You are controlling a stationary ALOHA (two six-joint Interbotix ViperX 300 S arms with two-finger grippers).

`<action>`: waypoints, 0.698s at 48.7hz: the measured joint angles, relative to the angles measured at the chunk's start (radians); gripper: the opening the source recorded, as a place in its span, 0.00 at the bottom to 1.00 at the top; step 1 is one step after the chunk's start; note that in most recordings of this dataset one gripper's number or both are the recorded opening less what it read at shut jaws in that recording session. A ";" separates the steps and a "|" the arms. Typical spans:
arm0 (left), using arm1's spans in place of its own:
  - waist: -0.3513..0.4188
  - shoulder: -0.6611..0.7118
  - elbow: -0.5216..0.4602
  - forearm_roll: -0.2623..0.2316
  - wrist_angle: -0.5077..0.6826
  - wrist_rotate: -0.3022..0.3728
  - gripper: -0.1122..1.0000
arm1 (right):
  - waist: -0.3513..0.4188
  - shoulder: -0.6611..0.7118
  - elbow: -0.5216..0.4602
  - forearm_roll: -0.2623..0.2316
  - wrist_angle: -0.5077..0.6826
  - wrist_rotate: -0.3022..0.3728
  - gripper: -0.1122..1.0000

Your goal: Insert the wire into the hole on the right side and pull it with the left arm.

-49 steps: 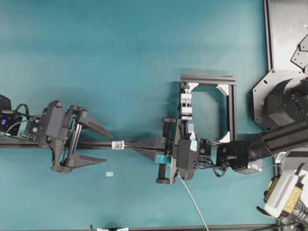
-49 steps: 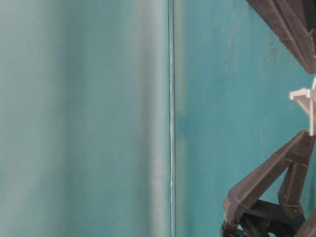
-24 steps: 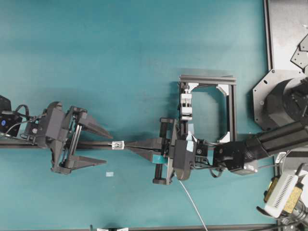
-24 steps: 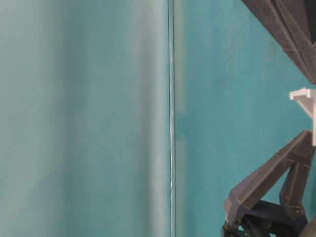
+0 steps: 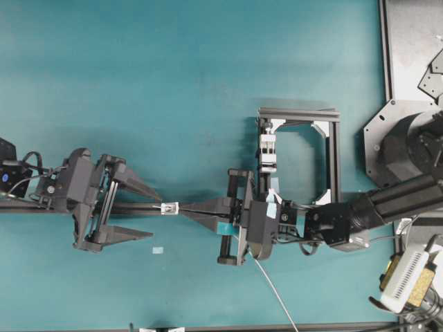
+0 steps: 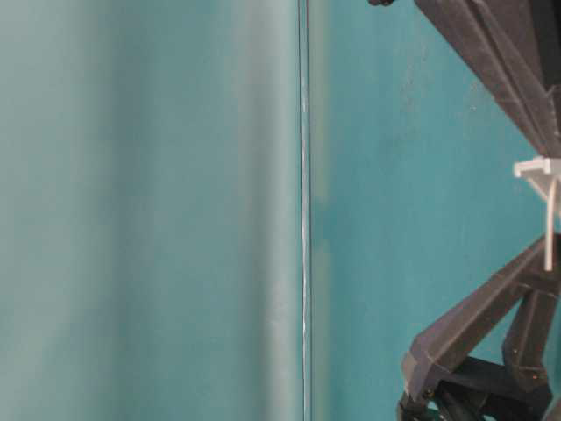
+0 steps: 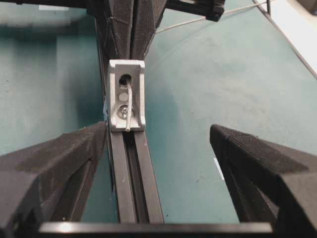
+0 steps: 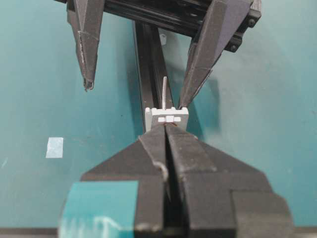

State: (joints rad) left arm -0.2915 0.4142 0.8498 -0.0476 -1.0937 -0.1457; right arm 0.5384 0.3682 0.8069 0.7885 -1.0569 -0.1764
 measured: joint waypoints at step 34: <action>-0.002 -0.089 -0.021 -0.002 0.156 0.000 0.61 | 0.000 0.000 0.000 0.000 0.002 -0.002 0.12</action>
State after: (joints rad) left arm -0.2930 0.3252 0.8283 -0.0491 -0.9373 -0.1457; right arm 0.5384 0.3682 0.8069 0.7885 -1.0554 -0.1779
